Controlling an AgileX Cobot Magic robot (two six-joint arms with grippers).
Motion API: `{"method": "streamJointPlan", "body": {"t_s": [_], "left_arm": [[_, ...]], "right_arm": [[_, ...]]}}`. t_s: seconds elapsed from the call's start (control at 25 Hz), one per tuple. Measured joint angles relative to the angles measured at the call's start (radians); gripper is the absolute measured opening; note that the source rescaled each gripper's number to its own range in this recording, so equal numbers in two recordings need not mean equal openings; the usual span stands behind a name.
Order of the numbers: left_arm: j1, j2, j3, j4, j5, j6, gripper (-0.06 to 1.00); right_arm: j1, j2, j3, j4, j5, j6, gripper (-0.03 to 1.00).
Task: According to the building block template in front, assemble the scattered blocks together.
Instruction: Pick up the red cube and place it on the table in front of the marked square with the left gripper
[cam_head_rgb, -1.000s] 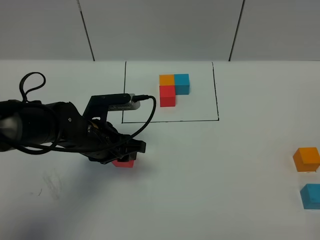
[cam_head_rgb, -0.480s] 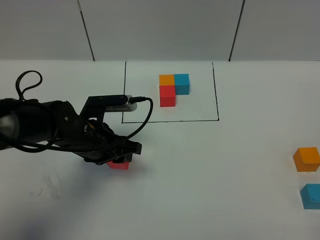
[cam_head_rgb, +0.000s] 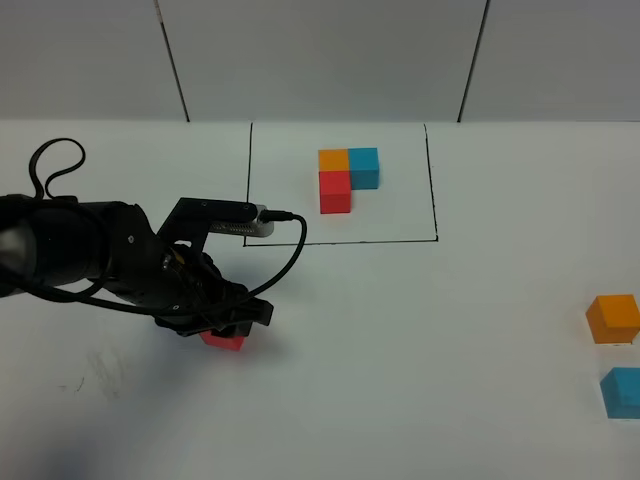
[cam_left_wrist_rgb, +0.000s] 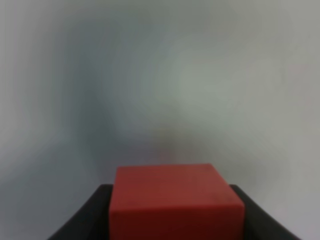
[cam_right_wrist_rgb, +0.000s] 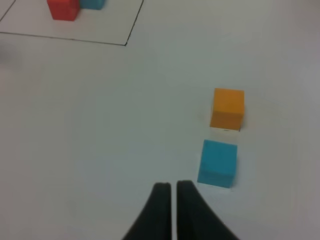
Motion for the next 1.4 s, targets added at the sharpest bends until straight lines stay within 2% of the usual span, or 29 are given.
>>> {"method": "streamJointPlan", "body": {"t_s": [0.24, 0.36, 0.44, 0.6, 0.76, 0.88, 1.04, 1.2, 1.4], "left_arm": [[0.0, -0.001, -0.074, 0.177, 0.148, 0.035, 0.46], [0.0, -0.015, -0.091, 0.194, 0.186, 0.12, 0.46], [-0.002, -0.027, -0.1, 0.187, 0.197, 0.199, 0.46], [-0.017, -0.035, -0.112, 0.133, 0.236, 0.479, 0.46], [-0.034, -0.035, -0.112, 0.047, 0.258, 0.756, 0.46], [-0.037, -0.035, -0.112, -0.002, 0.266, 0.927, 0.46], [-0.044, -0.035, -0.112, -0.023, 0.277, 1.117, 0.46], [-0.064, -0.035, -0.134, -0.025, 0.281, 1.211, 0.46], [-0.097, -0.035, -0.184, -0.028, 0.277, 1.211, 0.46]], "right_arm": [[0.0, 0.0, 0.0, 0.0, 0.0, 0.0, 0.0], [0.0, 0.0, 0.0, 0.0, 0.0, 0.0, 0.0], [0.0, 0.0, 0.0, 0.0, 0.0, 0.0, 0.0], [0.0, 0.0, 0.0, 0.0, 0.0, 0.0, 0.0], [0.0, 0.0, 0.0, 0.0, 0.0, 0.0, 0.0], [0.0, 0.0, 0.0, 0.0, 0.0, 0.0, 0.0], [0.0, 0.0, 0.0, 0.0, 0.0, 0.0, 0.0], [0.0, 0.0, 0.0, 0.0, 0.0, 0.0, 0.0], [0.0, 0.0, 0.0, 0.0, 0.0, 0.0, 0.0]]}}
